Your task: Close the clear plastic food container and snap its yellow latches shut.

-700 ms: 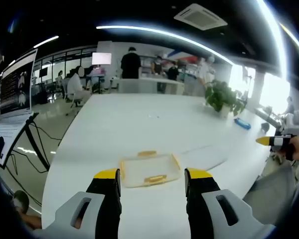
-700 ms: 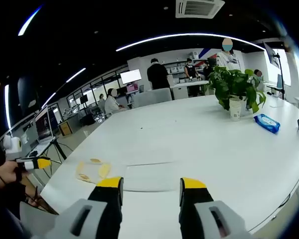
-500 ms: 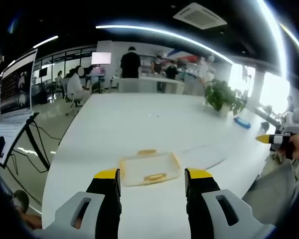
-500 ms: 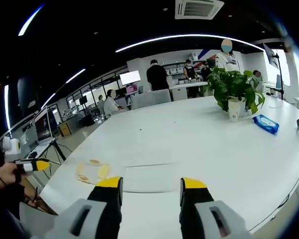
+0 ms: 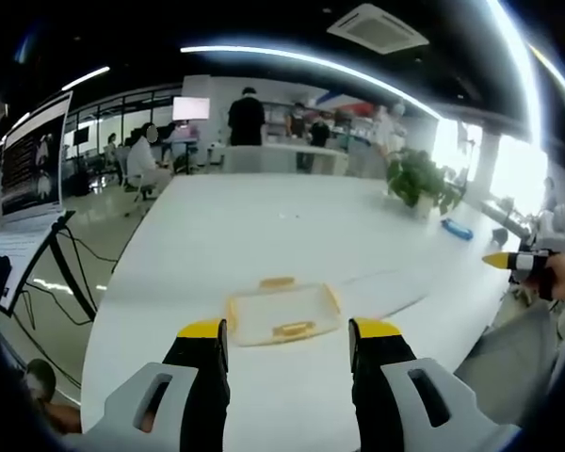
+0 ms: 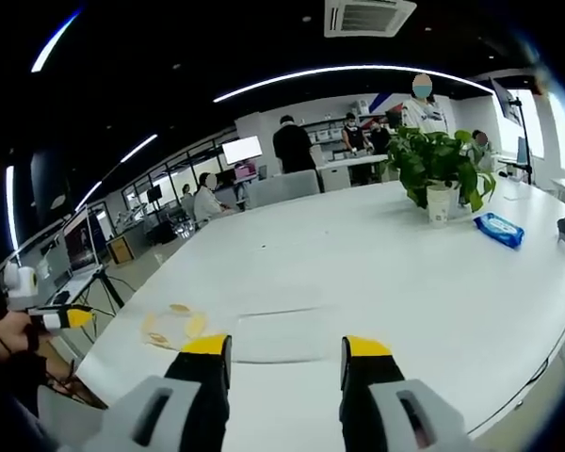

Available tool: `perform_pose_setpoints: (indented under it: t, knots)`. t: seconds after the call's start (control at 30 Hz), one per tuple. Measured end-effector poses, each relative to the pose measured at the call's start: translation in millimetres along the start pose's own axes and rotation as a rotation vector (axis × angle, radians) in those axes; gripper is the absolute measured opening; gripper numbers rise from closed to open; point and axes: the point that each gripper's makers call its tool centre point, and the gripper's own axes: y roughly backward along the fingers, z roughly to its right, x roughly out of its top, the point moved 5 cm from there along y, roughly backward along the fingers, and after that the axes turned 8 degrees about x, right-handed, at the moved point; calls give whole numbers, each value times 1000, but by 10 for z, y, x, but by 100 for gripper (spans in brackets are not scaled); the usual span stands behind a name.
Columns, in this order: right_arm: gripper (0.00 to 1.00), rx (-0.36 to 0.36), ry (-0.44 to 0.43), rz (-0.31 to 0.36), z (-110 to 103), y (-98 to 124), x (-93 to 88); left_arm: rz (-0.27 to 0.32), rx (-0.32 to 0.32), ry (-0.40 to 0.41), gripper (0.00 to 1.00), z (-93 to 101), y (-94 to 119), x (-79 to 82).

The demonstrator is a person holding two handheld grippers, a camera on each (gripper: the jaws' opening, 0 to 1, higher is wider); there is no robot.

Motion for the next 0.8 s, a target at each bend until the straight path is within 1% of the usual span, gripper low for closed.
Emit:
perform_pose_setpoints:
  t: [0.03,0.07,0.17,0.33,0.43,0.53,0.6,0.7,0.8]
  knots:
    - [45,-6,-9,3,5,15,8,-3,-6,-3,50,11,-2,-11]
    - [45,-7,-16,7,6,29,18,-13,-14,11,50,26,-3,-23]
    - [45,-10,-16,23,24,55,54,5,-9,22,50,34,-3,11]
    - [45,-6,-10,19,73,34,88,24,-5,21,50,53,-9,76]
    - [44,1,7,23,66,25,109,41,-4,19,50,51,-3,107]
    - [44,8,-1,20,42,18,98,40,-3,20,50,44,0,101]
    - [44,14,5,28,1,28,111,40,6,15,49,22,10,92]
    - [45,15,2,28,-8,17,116,50,21,21,49,-10,37,108]
    - [45,23,6,23,-17,-5,121,45,36,26,47,-38,45,103]
